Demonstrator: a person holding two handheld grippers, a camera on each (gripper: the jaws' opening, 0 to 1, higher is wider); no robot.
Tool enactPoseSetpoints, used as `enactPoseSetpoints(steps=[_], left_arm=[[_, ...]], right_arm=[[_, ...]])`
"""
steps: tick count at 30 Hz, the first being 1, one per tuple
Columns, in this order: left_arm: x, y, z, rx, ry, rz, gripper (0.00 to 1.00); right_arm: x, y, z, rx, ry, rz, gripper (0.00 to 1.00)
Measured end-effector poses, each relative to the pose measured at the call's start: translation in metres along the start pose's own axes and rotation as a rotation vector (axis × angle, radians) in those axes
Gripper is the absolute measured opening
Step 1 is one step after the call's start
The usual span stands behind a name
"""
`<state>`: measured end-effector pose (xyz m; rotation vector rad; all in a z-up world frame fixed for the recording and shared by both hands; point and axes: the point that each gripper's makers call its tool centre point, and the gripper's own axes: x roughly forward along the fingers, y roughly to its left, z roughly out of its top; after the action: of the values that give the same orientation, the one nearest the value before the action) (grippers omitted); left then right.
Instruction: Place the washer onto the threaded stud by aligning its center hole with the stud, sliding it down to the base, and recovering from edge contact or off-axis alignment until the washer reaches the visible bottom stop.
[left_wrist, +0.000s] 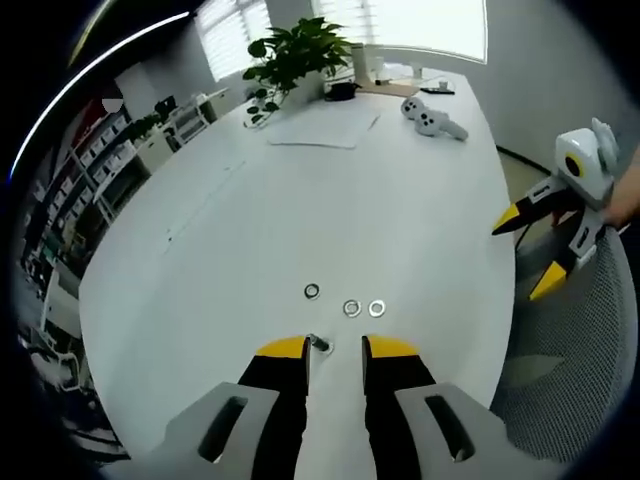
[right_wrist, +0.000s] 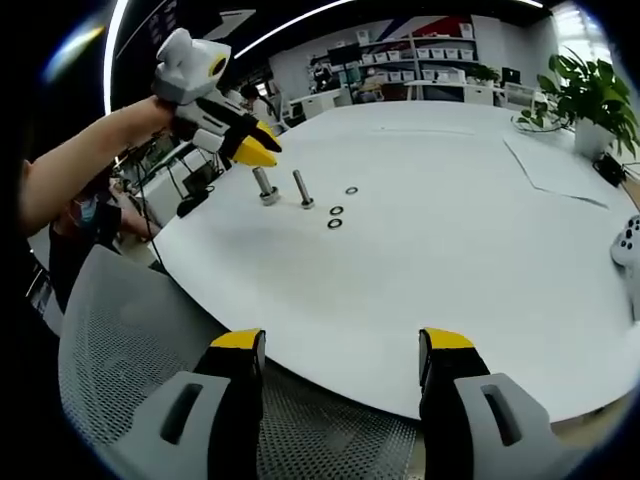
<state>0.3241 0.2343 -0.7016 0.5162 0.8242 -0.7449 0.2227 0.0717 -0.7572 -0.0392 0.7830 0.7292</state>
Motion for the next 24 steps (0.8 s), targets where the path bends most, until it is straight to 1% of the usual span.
enactPoseSetpoints(steps=[3, 5, 8, 11, 15, 20, 24], left_arm=[[0.004, -0.009, -0.002, -0.003, 0.005, -0.018, 0.18], [0.005, -0.015, -0.004, 0.017, 0.008, -0.029, 0.16], [0.009, -0.019, -0.005, 0.02, 0.007, -0.04, 0.17], [0.014, -0.023, -0.004, 0.043, 0.006, -0.044, 0.19], [0.021, -0.029, -0.005, 0.01, 0.01, -0.081, 0.18], [0.026, -0.038, -0.004, 0.035, 0.021, -0.09, 0.19], [0.032, -0.041, -0.003, 0.04, 0.026, -0.104, 0.19]], right_arm=[[0.0, 0.0, 0.0, -0.001, 0.0, 0.0, 0.65], [0.0, 0.0, 0.0, -0.003, 0.003, 0.0, 0.65], [0.0, 0.0, 0.0, -0.001, 0.0, -0.001, 0.65], [0.0, -0.001, 0.0, -0.001, 0.0, -0.005, 0.65], [0.0, 0.0, 0.001, -0.003, 0.0, -0.002, 0.65], [0.0, 0.001, 0.0, -0.001, 0.003, 0.001, 0.65], [0.0, 0.001, -0.001, -0.002, 0.005, 0.005, 0.65]])
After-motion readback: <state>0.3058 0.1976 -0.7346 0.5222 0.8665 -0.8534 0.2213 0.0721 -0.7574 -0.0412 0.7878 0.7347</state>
